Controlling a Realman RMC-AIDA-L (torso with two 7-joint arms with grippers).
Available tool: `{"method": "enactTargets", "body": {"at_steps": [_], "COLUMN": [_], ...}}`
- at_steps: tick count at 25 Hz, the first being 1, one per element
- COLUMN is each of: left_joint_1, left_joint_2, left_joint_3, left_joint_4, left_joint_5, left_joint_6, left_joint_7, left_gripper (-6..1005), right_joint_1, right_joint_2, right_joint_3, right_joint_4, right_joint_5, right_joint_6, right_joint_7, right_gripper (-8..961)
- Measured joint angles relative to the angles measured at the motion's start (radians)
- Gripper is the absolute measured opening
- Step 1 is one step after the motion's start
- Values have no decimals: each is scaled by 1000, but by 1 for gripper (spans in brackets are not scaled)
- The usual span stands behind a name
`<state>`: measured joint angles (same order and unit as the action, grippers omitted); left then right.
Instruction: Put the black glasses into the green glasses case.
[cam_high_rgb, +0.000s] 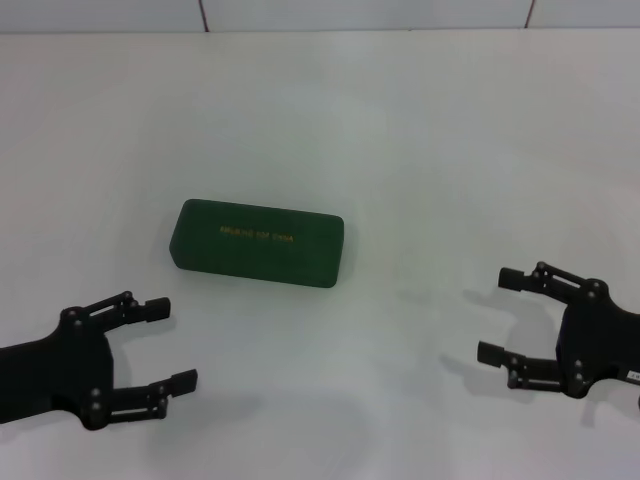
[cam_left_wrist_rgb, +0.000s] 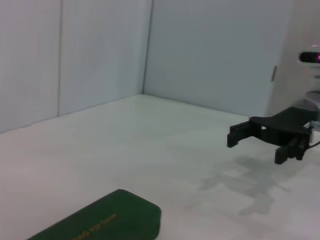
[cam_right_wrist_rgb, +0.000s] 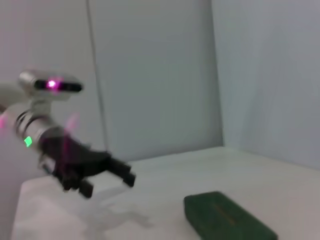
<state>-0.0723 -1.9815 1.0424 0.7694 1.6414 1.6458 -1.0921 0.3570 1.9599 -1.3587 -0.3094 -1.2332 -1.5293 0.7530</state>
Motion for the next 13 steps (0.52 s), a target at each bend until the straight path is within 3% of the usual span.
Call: {"method": "enactTargets", "body": {"at_steps": [6, 7, 13], "left_joint_1": [-42, -52, -77], "left_joint_2": [22, 25, 28], "left_joint_3": [-88, -102, -122], "left_joint_4": [2, 5, 13], "left_joint_5": [88, 110, 176], "left_joint_6": [94, 107, 118], "left_joint_7": [-17, -28, -70], "left_gripper": [875, 875, 875], "right_joint_1": [51, 77, 94], "right_joint_2": [-20, -33, -40], "right_joint_3": [0, 2, -1], "right_joint_4": [-1, -2, -12], "right_joint_5": [-85, -114, -122], "right_joint_6": [-6, -11, -12], "right_joint_7": [13, 32, 42], "right_gripper": [875, 875, 875]}}
